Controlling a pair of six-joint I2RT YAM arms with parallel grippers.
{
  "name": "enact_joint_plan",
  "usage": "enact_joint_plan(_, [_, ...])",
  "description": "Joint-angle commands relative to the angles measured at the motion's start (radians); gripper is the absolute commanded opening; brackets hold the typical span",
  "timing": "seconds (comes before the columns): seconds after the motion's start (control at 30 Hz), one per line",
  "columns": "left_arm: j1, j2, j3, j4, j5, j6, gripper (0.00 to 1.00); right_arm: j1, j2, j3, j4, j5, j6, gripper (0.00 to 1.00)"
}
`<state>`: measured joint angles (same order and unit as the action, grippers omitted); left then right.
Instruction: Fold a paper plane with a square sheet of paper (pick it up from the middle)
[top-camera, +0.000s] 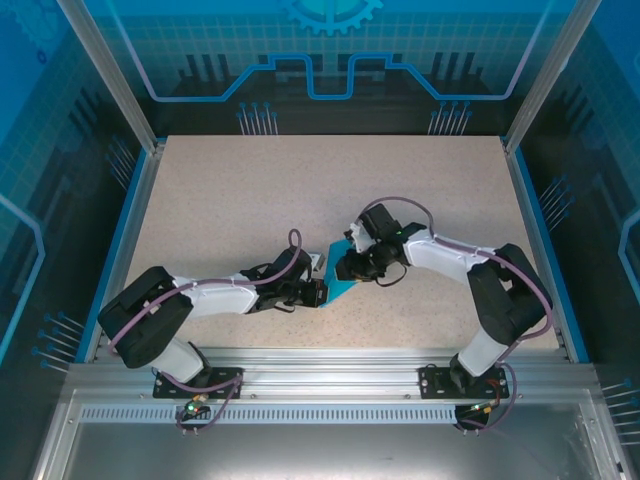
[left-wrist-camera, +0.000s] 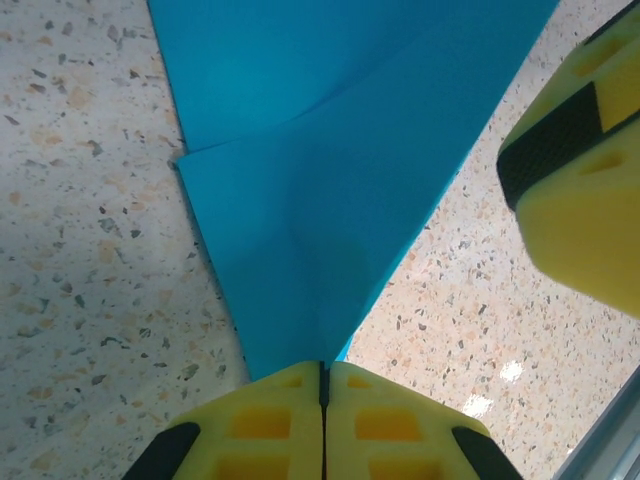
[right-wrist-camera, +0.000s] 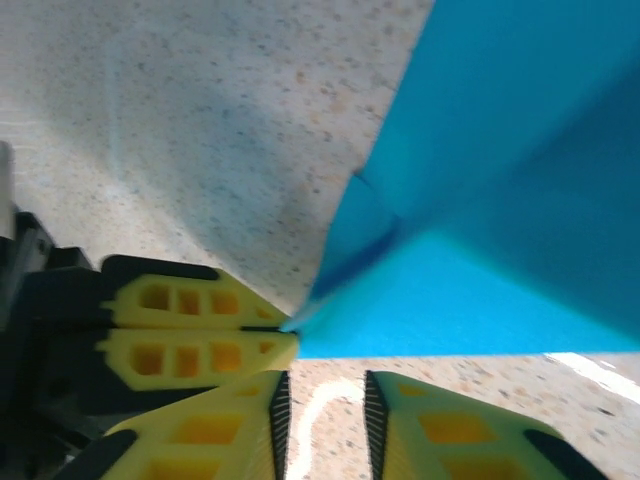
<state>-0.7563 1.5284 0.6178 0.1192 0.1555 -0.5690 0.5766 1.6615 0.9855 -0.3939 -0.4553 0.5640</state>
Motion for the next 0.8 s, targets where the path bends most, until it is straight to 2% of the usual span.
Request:
enact_joint_plan(0.0, [0.010, 0.004, -0.010, 0.027, 0.023, -0.017, 0.08, 0.012, 0.049, 0.043, 0.033, -0.042, 0.012, 0.21])
enact_joint_plan(0.13, [0.015, 0.003, -0.013, 0.023, 0.021, -0.020, 0.08, 0.012, 0.085, 0.070, 0.052, -0.057, 0.019, 0.15])
enact_joint_plan(0.6, [0.015, 0.019, -0.024, 0.017, 0.013, -0.026, 0.09, 0.011, 0.189, 0.134, 0.041, -0.043, 0.018, 0.14])
enact_joint_plan(0.77, [0.015, 0.015, -0.025, 0.004, 0.012, -0.022, 0.18, 0.008, 0.208, 0.139, 0.035, -0.026, 0.011, 0.13])
